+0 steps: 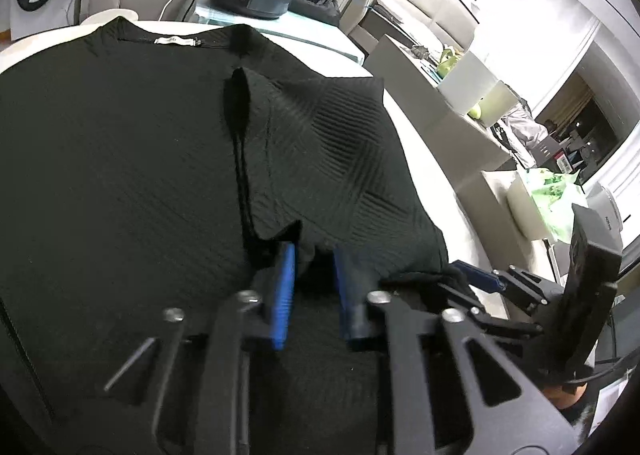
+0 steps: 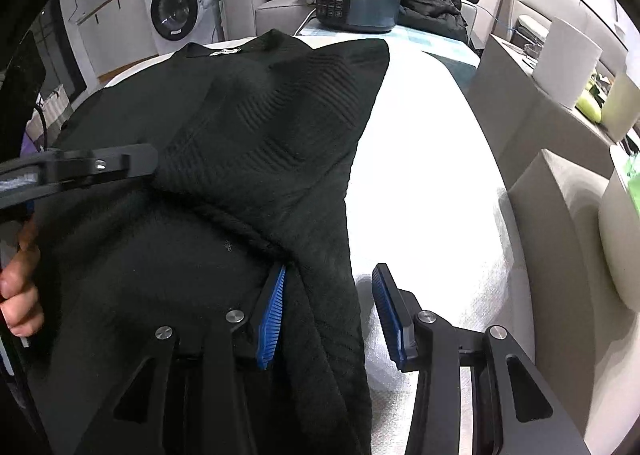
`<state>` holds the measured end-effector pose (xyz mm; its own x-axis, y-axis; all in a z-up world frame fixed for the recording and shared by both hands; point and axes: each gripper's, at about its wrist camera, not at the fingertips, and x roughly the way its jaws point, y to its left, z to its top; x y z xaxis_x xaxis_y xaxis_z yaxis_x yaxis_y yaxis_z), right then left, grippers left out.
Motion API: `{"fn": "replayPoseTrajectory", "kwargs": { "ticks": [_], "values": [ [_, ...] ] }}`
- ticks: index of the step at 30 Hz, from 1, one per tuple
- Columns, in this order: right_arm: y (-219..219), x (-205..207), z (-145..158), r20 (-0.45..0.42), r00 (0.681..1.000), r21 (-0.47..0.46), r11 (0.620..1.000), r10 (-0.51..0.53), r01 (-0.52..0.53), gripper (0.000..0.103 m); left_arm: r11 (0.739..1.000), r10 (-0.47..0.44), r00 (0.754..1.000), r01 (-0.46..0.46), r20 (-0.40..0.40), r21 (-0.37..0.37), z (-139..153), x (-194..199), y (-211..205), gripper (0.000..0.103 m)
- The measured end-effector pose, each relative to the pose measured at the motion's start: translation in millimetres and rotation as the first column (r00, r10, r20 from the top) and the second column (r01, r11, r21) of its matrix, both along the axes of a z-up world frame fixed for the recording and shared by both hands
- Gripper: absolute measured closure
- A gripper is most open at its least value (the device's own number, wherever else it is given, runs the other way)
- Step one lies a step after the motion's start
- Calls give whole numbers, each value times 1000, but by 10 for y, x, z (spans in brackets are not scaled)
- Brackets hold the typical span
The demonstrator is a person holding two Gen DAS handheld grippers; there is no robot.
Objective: Fold small clothes
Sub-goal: 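Fold the held side and sleeve inward over the sweater body with the right gripper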
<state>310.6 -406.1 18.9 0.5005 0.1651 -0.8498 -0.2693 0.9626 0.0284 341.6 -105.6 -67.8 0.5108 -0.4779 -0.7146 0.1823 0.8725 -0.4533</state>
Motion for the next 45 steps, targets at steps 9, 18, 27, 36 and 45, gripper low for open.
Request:
{"fn": "replayPoseTrajectory", "kwargs": {
  "ticks": [9, 18, 27, 36, 45],
  "values": [
    [76, -79, 88, 37, 999, 34, 999, 16, -17, 60, 994, -41, 999, 40, 14, 103, -1, -175, -19, 93],
    [-21, 13, 232, 2, 1000, 234, 972, -24, 22, 60, 995, -28, 1000, 28, -3, 98, 62, -253, 86, 91],
    [17, 295, 118, -40, 995, 262, 960, -93, 101, 57, 988, 41, 998, -49, 56, 149, 232, -214, 205, 37],
    [72, 344, 21, -47, 995, 212, 972, -92, 100, 83, 987, 67, 998, -68, 9, 146, 79, 142, 110, 37],
    [-41, 329, 4, -52, 994, 203, 973, -100, 108, 84, 945, 4, 999, -16, 37, 328, -62, 75, -104, 29]
  ]
}}
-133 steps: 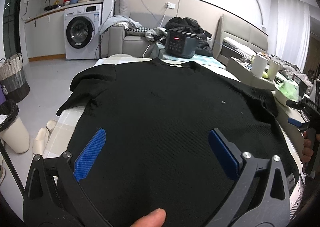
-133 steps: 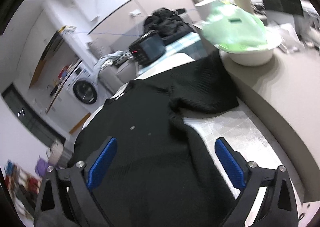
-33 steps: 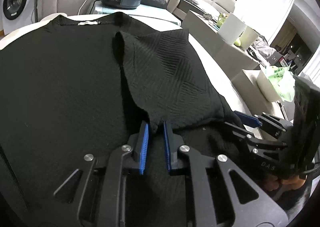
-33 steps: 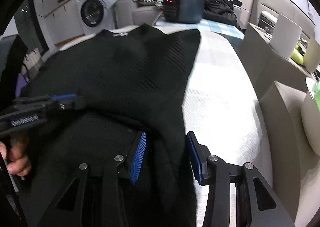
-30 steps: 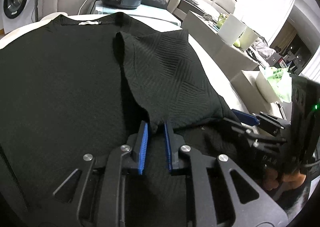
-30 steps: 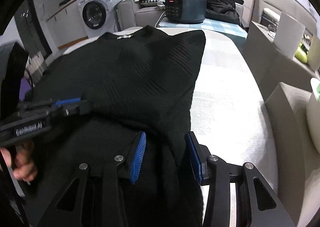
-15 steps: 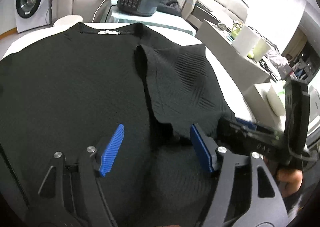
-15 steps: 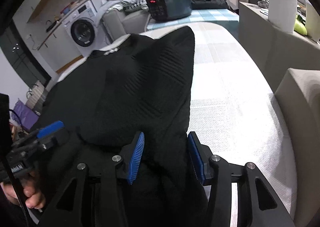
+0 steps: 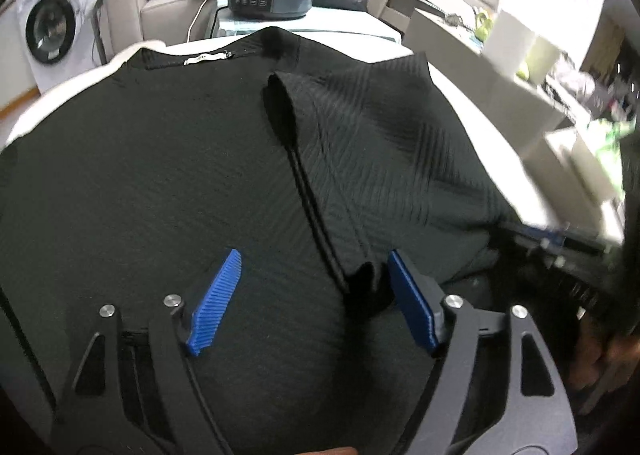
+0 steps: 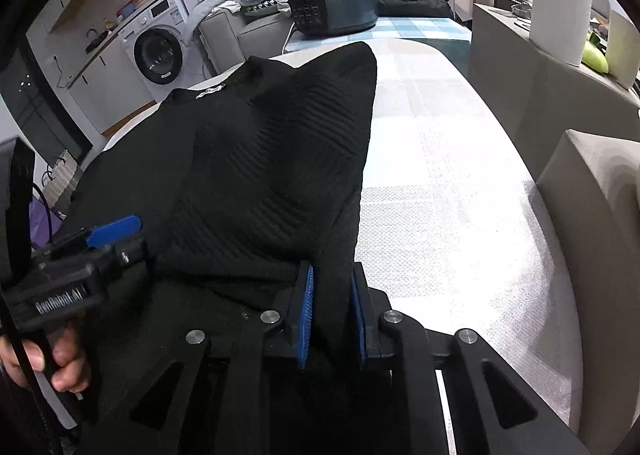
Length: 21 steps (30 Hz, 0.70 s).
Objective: Fold small clothes
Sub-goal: 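Fold the held side and sleeve inward over the sweater body with the right gripper, then lay the folded side flat, open the right gripper and withdraw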
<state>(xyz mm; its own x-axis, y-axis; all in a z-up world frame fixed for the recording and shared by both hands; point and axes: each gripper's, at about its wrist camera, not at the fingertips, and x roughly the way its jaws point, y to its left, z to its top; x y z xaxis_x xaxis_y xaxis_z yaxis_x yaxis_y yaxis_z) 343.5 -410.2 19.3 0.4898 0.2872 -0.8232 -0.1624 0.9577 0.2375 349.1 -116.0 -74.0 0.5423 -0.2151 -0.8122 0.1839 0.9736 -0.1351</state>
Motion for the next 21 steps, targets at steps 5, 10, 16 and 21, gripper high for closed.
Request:
{"fn": "replayPoseTrajectory", "kwargs": {
  "ticks": [5, 10, 16, 21],
  "values": [
    [-94, -3, 20, -2, 1000, 63, 998, -16, 16, 77, 1000, 0, 1000, 0, 5, -26, 62, 42, 49, 29],
    [-91, 4, 35, 4, 1000, 84, 996, -18, 18, 66, 995, 57, 997, -52, 57, -85, 205, 352, 100, 29],
    [14, 24, -28, 5, 1000, 52, 999, 2, -2, 66, 986, 123, 992, -118, 40, -117, 90, 832, 96, 29],
    [26, 18, -21, 3, 1000, 38, 999, 11, -11, 66, 991, 108, 993, -104, 45, -80, 6, 995, -28, 43]
  ]
}}
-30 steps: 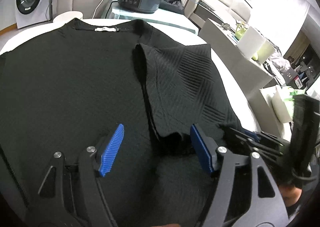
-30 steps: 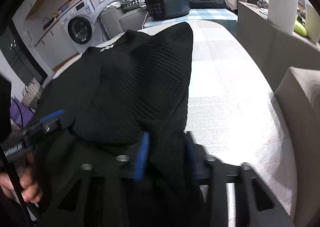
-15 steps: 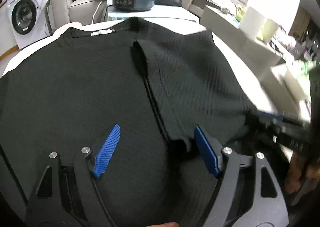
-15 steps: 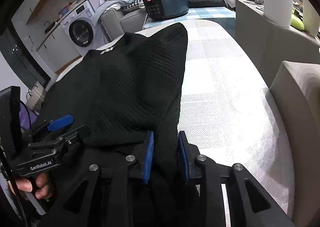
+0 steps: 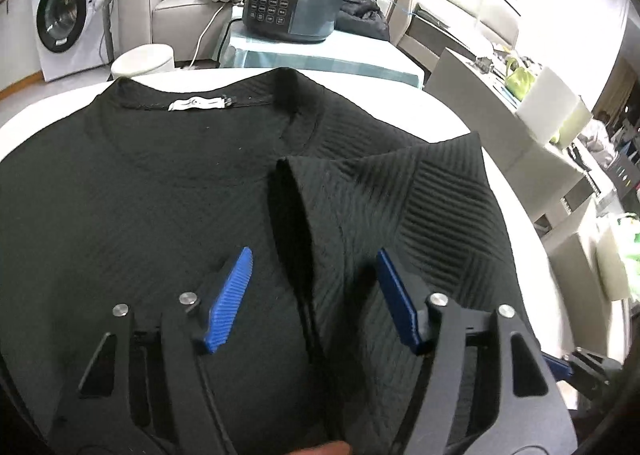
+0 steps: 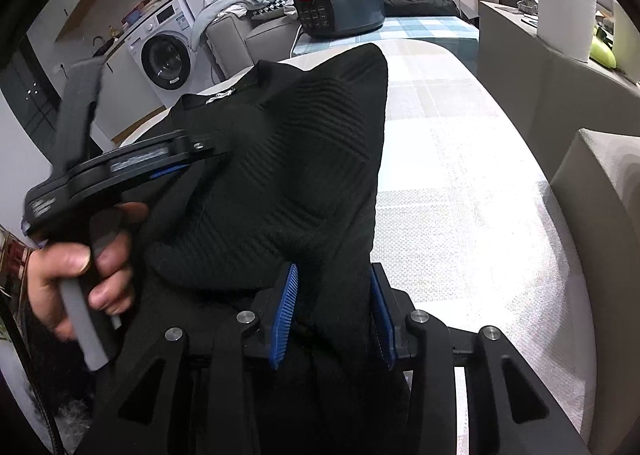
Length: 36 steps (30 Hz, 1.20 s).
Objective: Fold small clothes
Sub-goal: 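Lay the folded side flat, open the right gripper and withdraw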
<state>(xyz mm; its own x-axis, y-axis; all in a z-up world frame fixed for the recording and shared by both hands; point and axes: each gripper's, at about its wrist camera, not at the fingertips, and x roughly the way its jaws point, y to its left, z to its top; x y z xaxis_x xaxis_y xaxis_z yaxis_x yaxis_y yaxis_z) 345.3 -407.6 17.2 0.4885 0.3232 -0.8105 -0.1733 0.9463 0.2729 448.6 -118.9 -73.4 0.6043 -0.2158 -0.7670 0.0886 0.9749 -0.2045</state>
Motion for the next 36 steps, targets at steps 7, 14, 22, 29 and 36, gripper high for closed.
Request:
{"fn": "replayPoseTrajectory", "kwargs": {
  "ticks": [7, 14, 22, 29, 36],
  "values": [
    [45, 3, 10, 0, 1000, -31, 1000, 3, -3, 66, 995, -78, 997, 76, 23, 70, -19, 55, -194, 70],
    [68, -12, 9, 3, 1000, -45, 999, 4, -4, 66, 998, -47, 998, 46, 38, 42, -23, 79, -95, 98],
    [82, -27, 20, 3, 1000, -69, 998, 4, -4, 65, 998, -20, 1000, 21, -8, 51, 32, 24, -46, 92],
    [87, -115, 211, 74, 997, -63, 998, -19, 24, 58, 998, 53, 999, -53, -3, 30, 283, -499, 243, 31],
    [304, -200, 376, 140, 990, -74, 997, 2, 9, 27, 989, 150, 987, -150, -58, 12, 360, -1136, 692, 10]
  ]
}}
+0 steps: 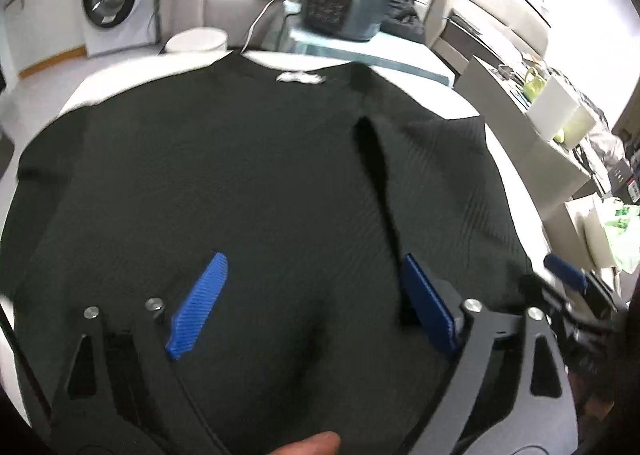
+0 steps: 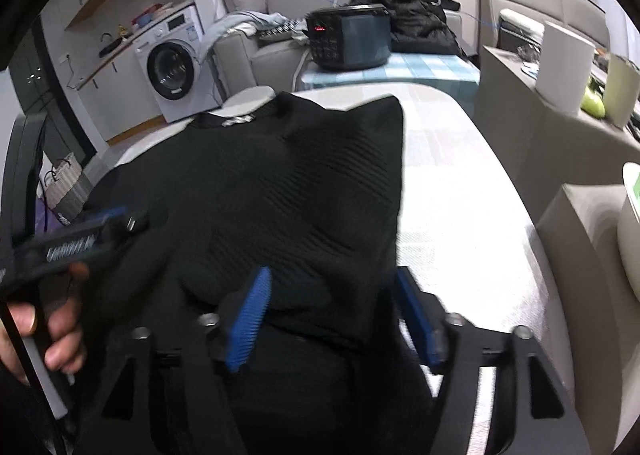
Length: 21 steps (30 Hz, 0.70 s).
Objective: Fold small clothes
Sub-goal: 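Lay the folded side flat, open the right gripper and withdraw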
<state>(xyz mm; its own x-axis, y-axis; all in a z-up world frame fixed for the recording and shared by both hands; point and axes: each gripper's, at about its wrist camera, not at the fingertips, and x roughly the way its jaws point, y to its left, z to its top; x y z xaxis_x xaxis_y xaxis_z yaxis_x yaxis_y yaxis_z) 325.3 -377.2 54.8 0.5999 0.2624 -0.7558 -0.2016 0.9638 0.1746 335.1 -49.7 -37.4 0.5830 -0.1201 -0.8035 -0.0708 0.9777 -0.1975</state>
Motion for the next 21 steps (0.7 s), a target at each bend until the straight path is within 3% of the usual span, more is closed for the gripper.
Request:
{"fn": "replayPoseTrajectory", "kwargs": {
  "ticks": [1, 9, 21],
  "values": [
    [43, -17, 16, 5, 1000, -10, 1000, 1, -1, 21, 1000, 18, 1000, -18, -12, -6, -4, -99, 88, 8],
    [387, -45, 44, 8, 1000, -67, 998, 4, -3, 5, 993, 113, 993, -114, -42, -23, -91, -587, 613, 2],
    [968, -149, 176, 23, 996, -95, 992, 85, -82, 2, 981, 183, 982, -185, -40, -53, -108, -880, 1151, 2]
  ]
}}
